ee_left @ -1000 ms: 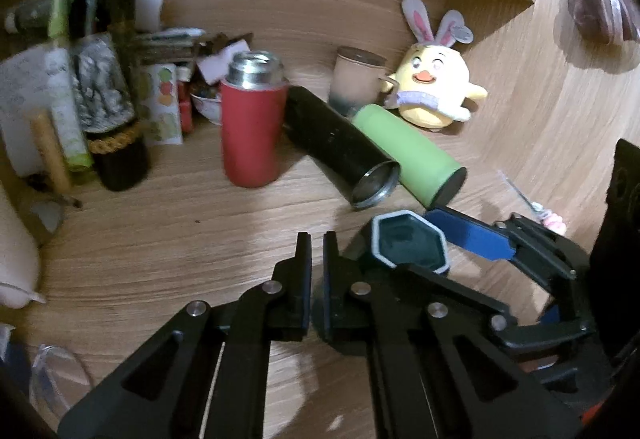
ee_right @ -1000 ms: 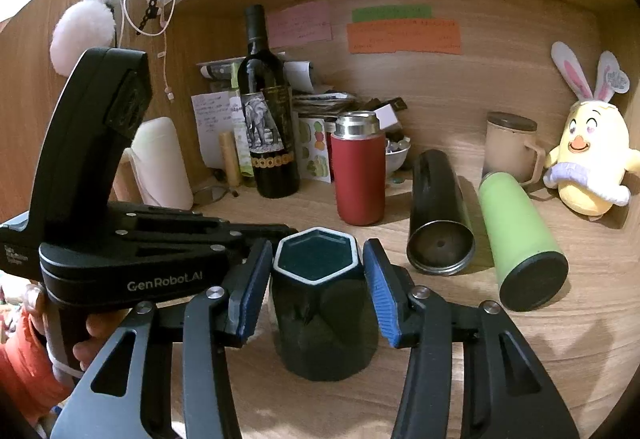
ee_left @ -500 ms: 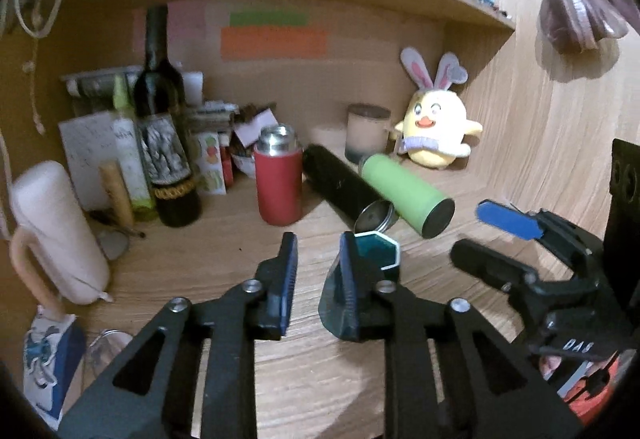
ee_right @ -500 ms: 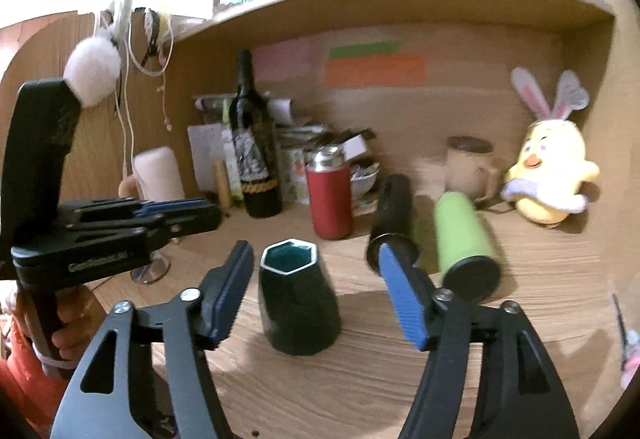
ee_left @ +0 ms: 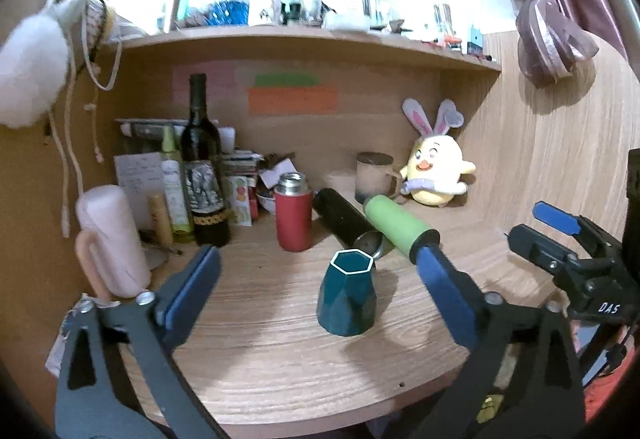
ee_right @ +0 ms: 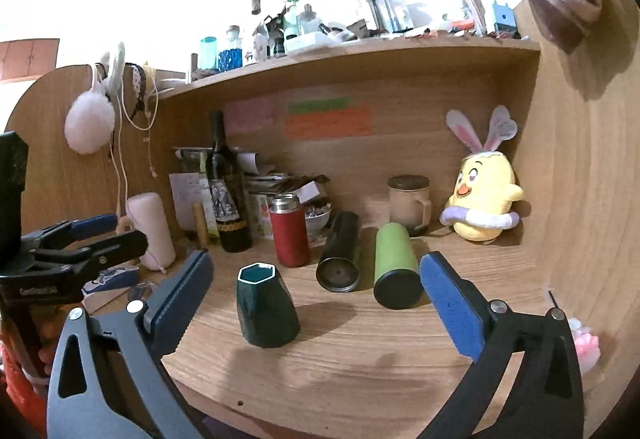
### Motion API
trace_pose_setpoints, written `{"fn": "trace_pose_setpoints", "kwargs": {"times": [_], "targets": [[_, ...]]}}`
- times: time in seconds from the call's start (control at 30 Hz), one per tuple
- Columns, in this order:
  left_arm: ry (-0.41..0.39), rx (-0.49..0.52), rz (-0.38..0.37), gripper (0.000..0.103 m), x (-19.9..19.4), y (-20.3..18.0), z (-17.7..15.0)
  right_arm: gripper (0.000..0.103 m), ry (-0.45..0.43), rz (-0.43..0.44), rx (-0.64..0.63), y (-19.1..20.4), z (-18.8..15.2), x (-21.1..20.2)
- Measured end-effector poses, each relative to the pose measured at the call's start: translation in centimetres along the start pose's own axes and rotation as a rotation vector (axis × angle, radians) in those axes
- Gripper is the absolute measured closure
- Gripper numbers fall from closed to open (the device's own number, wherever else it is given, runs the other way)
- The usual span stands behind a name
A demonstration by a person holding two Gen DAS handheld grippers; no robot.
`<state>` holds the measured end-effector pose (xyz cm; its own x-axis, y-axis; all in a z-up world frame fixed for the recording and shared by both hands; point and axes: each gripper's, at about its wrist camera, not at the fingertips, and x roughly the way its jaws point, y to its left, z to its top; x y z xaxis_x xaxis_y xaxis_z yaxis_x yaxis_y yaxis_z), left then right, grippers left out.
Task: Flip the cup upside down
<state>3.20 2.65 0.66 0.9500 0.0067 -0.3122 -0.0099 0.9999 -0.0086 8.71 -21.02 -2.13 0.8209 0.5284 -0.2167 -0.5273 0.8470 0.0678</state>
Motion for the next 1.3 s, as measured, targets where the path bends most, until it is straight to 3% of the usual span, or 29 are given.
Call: {"fn": "trace_pose_setpoints", "kwargs": {"times": [0.47, 1.3], "targets": [[-0.016, 0.002, 0.017, 0.000, -2.4, -0.7, -1.1, 0.000, -0.012, -0.031, -0.002, 0.8, -0.7, -2.2], [-0.013, -0.002, 0.002, 0.000, -2.3, -0.7, -1.2, 0.000, -0.006, -0.034, -0.001, 0.8, -0.7, -2.1]]}}
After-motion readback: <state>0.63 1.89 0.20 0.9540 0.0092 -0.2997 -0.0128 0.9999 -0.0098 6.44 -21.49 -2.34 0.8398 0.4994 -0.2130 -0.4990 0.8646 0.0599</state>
